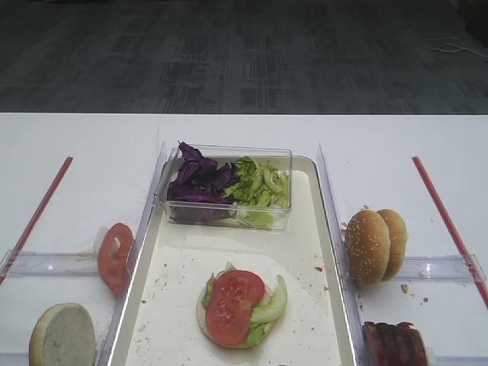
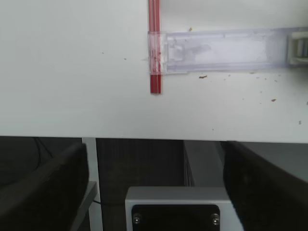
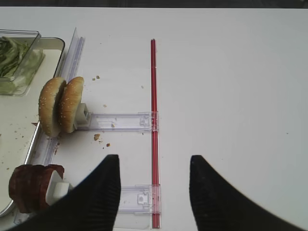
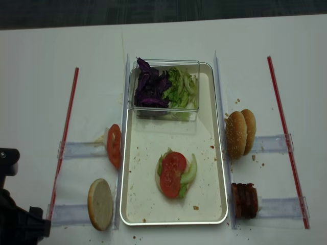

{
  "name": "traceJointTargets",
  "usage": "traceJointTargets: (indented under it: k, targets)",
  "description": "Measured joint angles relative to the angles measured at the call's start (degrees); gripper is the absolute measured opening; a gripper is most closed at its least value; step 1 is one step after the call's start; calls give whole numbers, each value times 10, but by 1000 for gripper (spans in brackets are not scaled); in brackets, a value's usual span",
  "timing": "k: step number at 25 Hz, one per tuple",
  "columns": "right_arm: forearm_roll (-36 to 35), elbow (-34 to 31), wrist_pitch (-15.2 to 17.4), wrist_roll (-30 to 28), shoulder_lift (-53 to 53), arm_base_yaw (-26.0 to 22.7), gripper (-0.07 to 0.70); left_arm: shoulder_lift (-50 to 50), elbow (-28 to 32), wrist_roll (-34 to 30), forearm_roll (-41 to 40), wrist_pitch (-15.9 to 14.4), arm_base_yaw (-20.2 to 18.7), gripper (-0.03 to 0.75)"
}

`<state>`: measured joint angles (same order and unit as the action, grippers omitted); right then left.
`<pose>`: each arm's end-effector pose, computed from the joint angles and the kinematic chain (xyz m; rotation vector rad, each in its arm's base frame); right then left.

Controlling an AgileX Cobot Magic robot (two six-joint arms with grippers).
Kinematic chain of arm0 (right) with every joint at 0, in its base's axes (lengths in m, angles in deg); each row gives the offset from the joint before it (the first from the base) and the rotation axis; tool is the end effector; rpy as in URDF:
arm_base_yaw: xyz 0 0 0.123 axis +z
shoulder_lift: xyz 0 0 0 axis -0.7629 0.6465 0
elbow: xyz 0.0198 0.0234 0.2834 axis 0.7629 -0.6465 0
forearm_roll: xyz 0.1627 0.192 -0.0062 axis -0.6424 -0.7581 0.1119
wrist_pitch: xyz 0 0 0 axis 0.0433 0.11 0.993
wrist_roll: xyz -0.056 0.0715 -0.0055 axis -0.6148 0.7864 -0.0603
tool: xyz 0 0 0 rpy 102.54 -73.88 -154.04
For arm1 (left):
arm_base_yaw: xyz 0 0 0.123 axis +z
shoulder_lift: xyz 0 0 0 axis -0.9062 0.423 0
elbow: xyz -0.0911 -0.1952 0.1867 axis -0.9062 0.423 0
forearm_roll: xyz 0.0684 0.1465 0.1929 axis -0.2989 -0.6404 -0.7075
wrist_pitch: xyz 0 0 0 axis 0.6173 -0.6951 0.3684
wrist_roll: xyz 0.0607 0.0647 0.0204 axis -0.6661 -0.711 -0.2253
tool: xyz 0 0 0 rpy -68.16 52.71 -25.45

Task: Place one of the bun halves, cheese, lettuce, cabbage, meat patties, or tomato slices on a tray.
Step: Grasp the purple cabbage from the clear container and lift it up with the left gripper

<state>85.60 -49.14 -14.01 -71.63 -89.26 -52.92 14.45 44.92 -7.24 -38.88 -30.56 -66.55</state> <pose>-0.0079 0.0036 0.2688 -0.0036 2.0989 -0.0210 0.1018 0.0080 0.2276 -0.0457 2.9622 0.1668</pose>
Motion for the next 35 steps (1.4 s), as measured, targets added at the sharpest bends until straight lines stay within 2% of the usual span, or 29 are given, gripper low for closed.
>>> traceJointTargets:
  k: [5, 20, 29, 35]
  targets:
    - [0, 0, 0, -1, 0, 0, 381, 36, 0, 0, 0, 3, 0, 564]
    - [0, 0, 0, -1, 0, 0, 381, 53, -10, -3, 2, 2, 0, 564]
    - [0, 0, 0, -2, 0, 0, 381, 175, -101, 3, 2, 12, 0, 564]
    - [0, 0, 1, -2, 0, 0, 381, 299, -212, 4, 2, 16, 0, 564]
